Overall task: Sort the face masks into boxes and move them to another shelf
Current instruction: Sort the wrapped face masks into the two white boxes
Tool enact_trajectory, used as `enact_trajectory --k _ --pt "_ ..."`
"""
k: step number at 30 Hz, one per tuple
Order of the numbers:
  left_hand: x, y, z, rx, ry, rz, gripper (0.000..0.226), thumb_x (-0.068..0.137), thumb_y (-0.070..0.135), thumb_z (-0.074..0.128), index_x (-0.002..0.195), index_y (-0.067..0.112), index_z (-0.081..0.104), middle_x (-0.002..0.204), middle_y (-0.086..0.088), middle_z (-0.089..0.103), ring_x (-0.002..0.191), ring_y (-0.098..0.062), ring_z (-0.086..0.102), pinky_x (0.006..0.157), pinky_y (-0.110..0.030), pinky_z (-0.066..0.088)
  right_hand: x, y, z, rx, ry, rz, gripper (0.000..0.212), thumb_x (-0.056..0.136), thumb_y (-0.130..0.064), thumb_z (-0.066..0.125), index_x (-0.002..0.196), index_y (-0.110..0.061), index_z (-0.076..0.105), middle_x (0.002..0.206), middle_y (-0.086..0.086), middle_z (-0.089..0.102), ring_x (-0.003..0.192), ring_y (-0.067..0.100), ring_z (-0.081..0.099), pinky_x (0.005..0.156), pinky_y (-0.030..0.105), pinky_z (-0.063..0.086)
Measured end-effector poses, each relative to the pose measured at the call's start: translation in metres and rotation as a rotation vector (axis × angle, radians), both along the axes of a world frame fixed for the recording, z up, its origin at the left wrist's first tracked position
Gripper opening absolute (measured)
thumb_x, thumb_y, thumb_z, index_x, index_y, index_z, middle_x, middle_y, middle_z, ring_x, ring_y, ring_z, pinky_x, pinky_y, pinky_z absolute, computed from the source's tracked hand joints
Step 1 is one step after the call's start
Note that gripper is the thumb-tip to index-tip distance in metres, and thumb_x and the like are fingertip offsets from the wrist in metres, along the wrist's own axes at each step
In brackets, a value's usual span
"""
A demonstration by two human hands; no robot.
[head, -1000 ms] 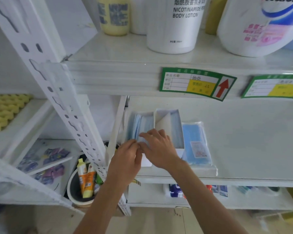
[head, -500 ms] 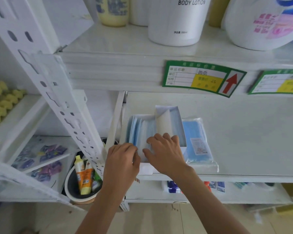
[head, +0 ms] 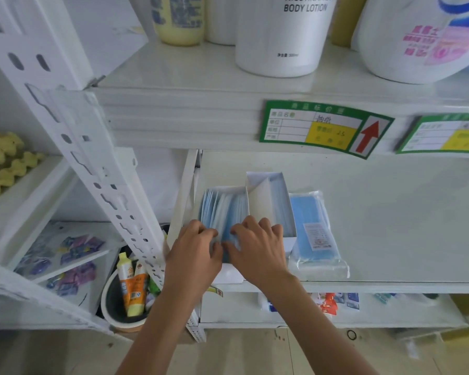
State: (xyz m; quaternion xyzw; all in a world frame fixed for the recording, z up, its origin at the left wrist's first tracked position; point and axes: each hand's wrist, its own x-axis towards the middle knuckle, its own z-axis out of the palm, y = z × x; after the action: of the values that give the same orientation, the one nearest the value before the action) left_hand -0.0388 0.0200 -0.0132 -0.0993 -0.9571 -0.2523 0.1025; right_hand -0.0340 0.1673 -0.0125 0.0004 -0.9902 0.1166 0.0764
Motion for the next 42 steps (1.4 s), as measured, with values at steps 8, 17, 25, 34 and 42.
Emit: enact_trajectory --k 8,17,25,34,42 --pt "0.007 -0.002 0.002 0.061 -0.029 -0.007 0.033 0.094 0.009 0.061 0.127 0.01 0.066 0.116 -0.003 0.061 0.111 -0.022 0.058 0.083 -0.044 0.056 0.006 0.001 -0.005 -0.024 0.043 0.002 0.024 0.092 -0.025 0.055 0.108 -0.026 0.073 0.105 -0.004 0.063 0.091 0.024 0.052 0.081 0.04 0.032" --pt "0.012 -0.002 -0.004 0.093 -0.018 -0.014 0.033 0.094 -0.001 0.062 0.126 0.003 0.067 0.116 -0.006 0.056 0.112 -0.023 0.056 0.088 -0.028 0.048 0.004 0.002 -0.009 -0.07 0.034 -0.004 0.034 0.09 -0.028 0.058 0.123 -0.032 0.058 0.115 -0.006 0.063 0.099 0.024 0.055 0.086 0.04 0.034" --pt "0.01 -0.003 -0.005 0.151 -0.005 0.004 0.027 0.097 0.009 0.059 0.122 0.006 0.067 0.116 -0.004 0.056 0.11 -0.023 0.055 0.088 -0.038 0.052 0.001 0.003 -0.015 -0.046 0.037 0.017 0.037 0.096 -0.058 0.044 0.119 -0.035 0.062 0.113 -0.008 0.058 0.097 0.021 0.054 0.085 0.04 0.035" --pt "0.011 -0.003 -0.005 0.178 0.007 0.024 0.033 0.091 -0.007 0.061 0.121 0.006 0.067 0.116 -0.007 0.064 0.111 -0.026 0.059 0.087 -0.032 0.049 -0.003 0.001 -0.012 -0.131 -0.016 -0.013 0.053 0.089 -0.072 0.044 0.124 -0.035 0.055 0.117 -0.01 0.056 0.102 0.02 0.053 0.088 0.04 0.033" --pt "0.014 -0.001 -0.009 0.148 0.012 0.021 0.037 0.086 -0.012 0.062 0.118 0.003 0.071 0.114 -0.007 0.064 0.113 -0.028 0.058 0.089 -0.039 0.055 -0.002 0.001 -0.012 -0.157 -0.037 -0.008 0.049 0.08 -0.038 0.056 0.129 -0.038 0.051 0.117 -0.008 0.056 0.1 0.02 0.052 0.087 0.038 0.031"
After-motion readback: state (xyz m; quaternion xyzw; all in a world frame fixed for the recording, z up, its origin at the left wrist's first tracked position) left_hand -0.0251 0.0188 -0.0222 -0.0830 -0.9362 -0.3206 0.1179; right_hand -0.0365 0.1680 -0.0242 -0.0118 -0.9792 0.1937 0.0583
